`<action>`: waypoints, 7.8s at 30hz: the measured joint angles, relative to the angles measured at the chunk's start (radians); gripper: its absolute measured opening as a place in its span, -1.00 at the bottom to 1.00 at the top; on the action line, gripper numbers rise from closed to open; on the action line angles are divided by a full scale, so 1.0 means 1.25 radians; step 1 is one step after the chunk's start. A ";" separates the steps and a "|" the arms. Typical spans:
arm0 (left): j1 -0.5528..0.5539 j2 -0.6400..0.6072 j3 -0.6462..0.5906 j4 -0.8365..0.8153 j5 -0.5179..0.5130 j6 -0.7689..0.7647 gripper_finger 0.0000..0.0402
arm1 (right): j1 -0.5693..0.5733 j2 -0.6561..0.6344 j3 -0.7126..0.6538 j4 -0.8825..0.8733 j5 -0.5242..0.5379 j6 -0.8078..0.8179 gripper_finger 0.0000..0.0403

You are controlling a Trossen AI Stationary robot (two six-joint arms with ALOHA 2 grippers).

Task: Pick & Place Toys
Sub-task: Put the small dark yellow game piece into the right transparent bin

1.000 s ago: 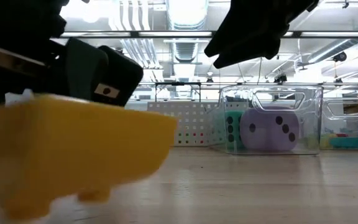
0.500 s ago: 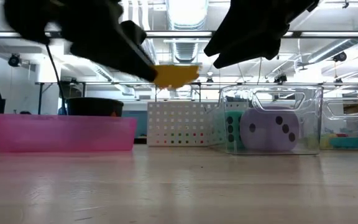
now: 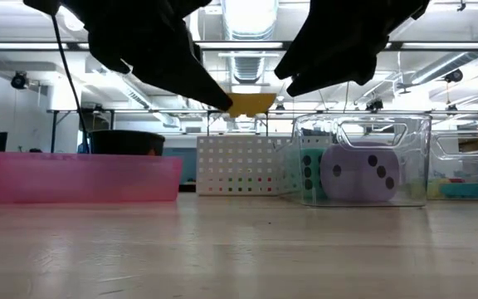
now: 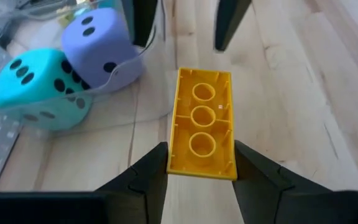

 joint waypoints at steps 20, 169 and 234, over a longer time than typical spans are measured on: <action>0.006 0.000 0.000 0.033 0.000 0.023 -0.24 | 0.014 0.000 -0.012 0.018 0.012 -0.154 0.27; 0.007 0.000 0.006 0.133 0.042 0.017 0.36 | 0.003 0.064 -0.023 0.223 0.020 -0.302 -0.15; 0.091 -0.008 0.001 -0.008 0.049 -0.035 0.42 | -0.810 -0.450 -0.343 -0.300 -0.158 -0.160 -0.17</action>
